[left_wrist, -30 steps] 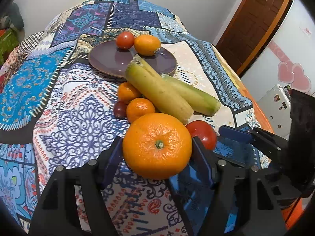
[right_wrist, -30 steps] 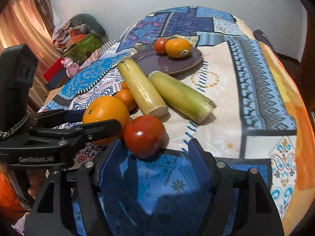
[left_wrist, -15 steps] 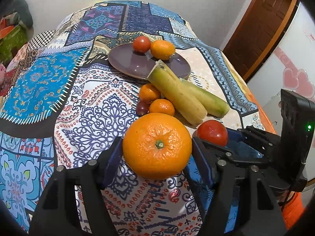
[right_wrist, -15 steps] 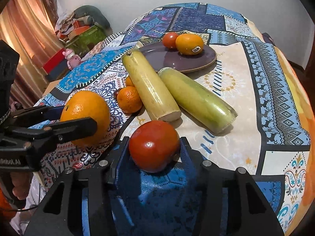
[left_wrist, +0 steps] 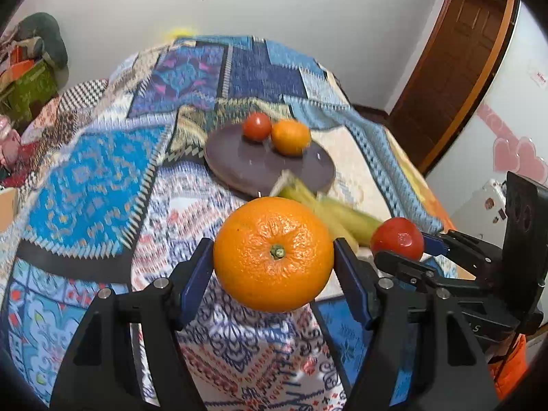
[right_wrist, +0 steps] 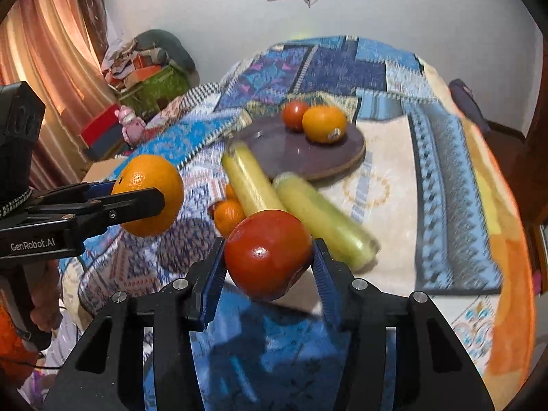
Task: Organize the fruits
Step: 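Place the orange on the plate with the left gripper while the right places the tomato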
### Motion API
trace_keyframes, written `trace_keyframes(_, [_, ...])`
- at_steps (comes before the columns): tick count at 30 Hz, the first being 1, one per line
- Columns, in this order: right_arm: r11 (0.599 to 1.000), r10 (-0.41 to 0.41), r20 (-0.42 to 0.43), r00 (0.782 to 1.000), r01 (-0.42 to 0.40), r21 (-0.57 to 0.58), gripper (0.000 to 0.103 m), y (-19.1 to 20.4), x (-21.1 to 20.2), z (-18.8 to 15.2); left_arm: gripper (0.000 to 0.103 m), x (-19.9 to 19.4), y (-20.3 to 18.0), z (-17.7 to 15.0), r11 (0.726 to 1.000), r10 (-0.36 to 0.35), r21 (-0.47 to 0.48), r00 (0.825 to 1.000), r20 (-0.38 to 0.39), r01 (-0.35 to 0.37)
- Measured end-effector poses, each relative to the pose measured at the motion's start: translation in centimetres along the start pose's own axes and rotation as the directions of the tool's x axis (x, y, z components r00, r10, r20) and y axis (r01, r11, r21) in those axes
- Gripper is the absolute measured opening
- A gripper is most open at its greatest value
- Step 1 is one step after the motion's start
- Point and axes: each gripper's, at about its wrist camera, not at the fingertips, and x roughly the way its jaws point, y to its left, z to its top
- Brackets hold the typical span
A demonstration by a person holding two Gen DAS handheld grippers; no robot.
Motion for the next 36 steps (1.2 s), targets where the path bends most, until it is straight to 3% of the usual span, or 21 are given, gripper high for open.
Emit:
trace_keyframes(8, [1.000,-0.021,0.058,0.998,0.022,-0.008,0.046,-1.0,0.3,3.5,0.069,-0.1,0.6,3.7,1.000,0.022,0.005,0.998,0.065,-0.022])
trace_keyframes(19, [0.998,-0.044,0.077,0.996,0.047,-0.041,0.046,-2.3,3.2,7.8,0.069,2.7,2.1,8.6,0.999,0.054,-0.004,0.995,0.085,-0.054])
trace_keyframes(25, [0.997,-0.065,0.046,0.997,0.067,-0.045,0.046,-3.8,5.7,8.9,0.069,5.8,2.7,10.6,0.996,0.086,0.019,0.994,0.067,-0.088])
trace_keyframes(36, [0.995,-0.091,-0.058,0.994,0.089,-0.042,0.046,-6.4,10.2,9.3,0.069,14.2,4.2,12.3,0.996,0.087,0.006,0.994,-0.065,-0.086])
